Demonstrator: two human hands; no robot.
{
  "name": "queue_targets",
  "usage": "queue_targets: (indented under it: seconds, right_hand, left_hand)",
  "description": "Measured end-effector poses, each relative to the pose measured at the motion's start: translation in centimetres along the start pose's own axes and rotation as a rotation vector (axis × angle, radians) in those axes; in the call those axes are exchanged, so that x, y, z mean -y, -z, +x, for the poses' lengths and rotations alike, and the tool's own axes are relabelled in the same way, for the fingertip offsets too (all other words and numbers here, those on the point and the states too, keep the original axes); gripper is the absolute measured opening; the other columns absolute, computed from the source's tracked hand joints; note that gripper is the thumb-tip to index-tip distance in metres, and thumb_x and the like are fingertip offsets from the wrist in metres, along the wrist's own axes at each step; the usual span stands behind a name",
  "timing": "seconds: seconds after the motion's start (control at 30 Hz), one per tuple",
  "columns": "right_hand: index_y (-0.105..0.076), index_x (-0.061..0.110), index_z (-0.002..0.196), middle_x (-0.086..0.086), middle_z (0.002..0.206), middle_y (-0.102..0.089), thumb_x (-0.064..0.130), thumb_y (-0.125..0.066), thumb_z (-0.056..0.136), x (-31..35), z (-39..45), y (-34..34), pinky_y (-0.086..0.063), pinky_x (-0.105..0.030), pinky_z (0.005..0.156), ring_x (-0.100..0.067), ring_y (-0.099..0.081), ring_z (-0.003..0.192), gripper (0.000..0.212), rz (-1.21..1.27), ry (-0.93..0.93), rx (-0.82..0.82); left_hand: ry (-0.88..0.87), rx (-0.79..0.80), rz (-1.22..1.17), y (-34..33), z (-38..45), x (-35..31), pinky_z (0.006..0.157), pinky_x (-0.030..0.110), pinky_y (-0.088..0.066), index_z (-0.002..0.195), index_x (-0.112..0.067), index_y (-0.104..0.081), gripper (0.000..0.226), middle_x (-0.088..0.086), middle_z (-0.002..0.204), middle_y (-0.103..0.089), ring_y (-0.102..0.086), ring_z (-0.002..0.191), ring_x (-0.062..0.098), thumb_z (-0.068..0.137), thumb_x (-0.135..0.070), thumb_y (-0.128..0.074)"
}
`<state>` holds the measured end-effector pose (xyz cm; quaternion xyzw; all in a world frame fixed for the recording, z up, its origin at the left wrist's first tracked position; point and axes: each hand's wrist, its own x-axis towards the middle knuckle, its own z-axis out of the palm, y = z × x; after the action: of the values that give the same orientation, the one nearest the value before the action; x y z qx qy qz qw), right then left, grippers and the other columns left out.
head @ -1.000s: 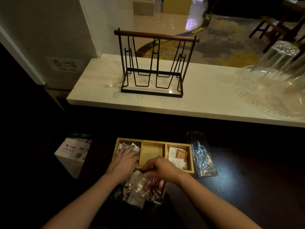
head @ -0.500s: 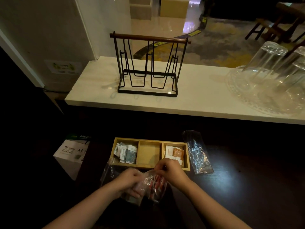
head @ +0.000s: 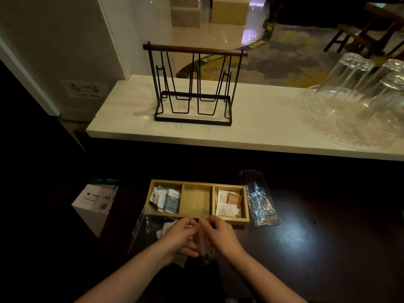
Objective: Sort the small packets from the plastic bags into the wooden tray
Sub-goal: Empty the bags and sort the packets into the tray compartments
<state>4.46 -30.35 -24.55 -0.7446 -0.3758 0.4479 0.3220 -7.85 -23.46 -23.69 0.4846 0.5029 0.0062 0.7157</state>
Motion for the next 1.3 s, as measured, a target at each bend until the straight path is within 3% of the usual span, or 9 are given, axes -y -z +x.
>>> queue_targets:
  seconds: [0.1,0.17,0.3,0.5,0.67,0.8,0.97,1.07,1.3]
  right_hand:
    - [-0.066,0.015,0.090,-0.001,0.084,-0.068,0.025,-0.062,0.088,-0.1,0.2,0.4,-0.057,-0.027,0.071,-0.014,-0.065,0.076,0.011,0.081,-0.065,-0.005]
    - [-0.066,0.008,0.095,-0.006,0.085,-0.068,0.012,-0.064,0.086,-0.2,0.2,0.8,-0.058,-0.037,0.078,-0.019,-0.066,0.079,0.010,0.134,-0.102,0.035]
    - [-0.064,0.003,0.094,-0.004,0.077,-0.065,0.000,-0.063,0.085,0.2,-0.3,1.2,-0.055,-0.024,0.062,-0.013,-0.064,0.067,0.010,0.344,-0.155,0.134]
    - [-0.060,0.006,0.092,-0.002,0.076,-0.064,-0.009,-0.067,0.076,0.3,-0.7,0.6,-0.050,-0.017,0.056,-0.007,-0.063,0.064,0.023,0.396,-0.197,0.142]
    - [-0.060,0.000,0.101,-0.006,0.083,-0.067,-0.003,-0.073,0.074,0.4,-1.0,0.8,-0.056,-0.025,0.069,-0.015,-0.066,0.077,0.030,0.445,-0.218,0.127]
    - [-0.066,0.008,0.090,0.002,0.070,-0.069,0.000,-0.073,0.076,0.6,-1.3,1.1,-0.050,-0.020,0.056,-0.008,-0.065,0.064,0.017,0.525,-0.230,0.141]
    - [-0.069,0.010,0.077,-0.011,0.075,-0.069,0.002,-0.066,0.083,1.0,-1.6,1.7,-0.053,-0.025,0.054,-0.020,-0.065,0.064,0.010,0.750,-0.278,0.209]
    - [-0.063,0.002,0.084,-0.008,0.063,-0.066,-0.003,-0.059,0.086,1.3,-2.0,1.9,-0.047,-0.020,0.042,-0.013,-0.061,0.047,0.007,0.784,-0.298,0.193]
    - [-0.057,-0.008,0.106,-0.013,0.064,-0.068,-0.005,-0.054,0.087,1.2,-1.7,1.5,-0.051,-0.025,0.044,-0.020,-0.063,0.049,0.020,0.809,-0.343,0.111]
  left_hand:
    - [-0.090,-0.041,0.073,-0.1,-0.3,-0.1,0.055,0.032,-0.057,0.092,-0.012,-0.052,0.011,0.008,0.089,-0.067,-0.068,0.060,0.016,0.095,-0.022,-0.052]
    - [-0.137,-0.075,0.114,0.0,-0.7,-0.4,0.059,0.033,-0.057,0.089,-0.011,-0.052,0.011,0.009,0.094,-0.065,-0.069,0.070,0.020,0.094,-0.021,-0.053]
    - [-0.210,-0.152,0.198,-0.5,-1.6,-1.4,0.056,0.026,-0.056,0.089,-0.009,-0.053,0.016,0.008,0.092,-0.064,-0.068,0.072,0.019,0.093,-0.024,-0.055]
    - [-0.153,-0.210,0.279,-1.2,-1.7,-1.7,0.050,0.024,-0.055,0.087,-0.004,-0.056,0.033,0.007,0.080,-0.064,-0.066,0.065,0.015,0.085,-0.036,-0.066]
    - [-0.140,-0.152,0.154,-0.9,-2.4,-2.0,0.058,0.032,-0.061,0.091,0.005,-0.061,0.031,0.014,0.085,-0.070,-0.073,0.067,0.022,0.086,-0.025,-0.067]
    - [-0.162,-0.127,0.191,-0.6,-2.5,-1.9,0.049,0.024,-0.055,0.089,-0.002,-0.058,0.018,0.008,0.082,-0.066,-0.066,0.061,0.013,0.094,-0.019,-0.056]
    - [-0.225,-0.110,0.199,-1.1,-1.9,-1.1,0.046,0.023,-0.050,0.083,-0.010,-0.055,0.019,0.007,0.072,-0.060,-0.058,0.055,0.011,0.098,-0.018,-0.047]
    - [-0.219,-0.088,0.135,-1.8,-1.8,-0.8,0.047,0.026,-0.050,0.086,-0.010,-0.053,0.019,0.011,0.076,-0.057,-0.058,0.061,0.020,0.099,-0.019,-0.043]
    - [-0.216,-0.131,0.148,-2.8,-2.2,-1.0,0.055,0.031,-0.054,0.087,-0.012,-0.049,0.024,0.009,0.074,-0.056,-0.063,0.069,0.028,0.102,-0.024,-0.035]
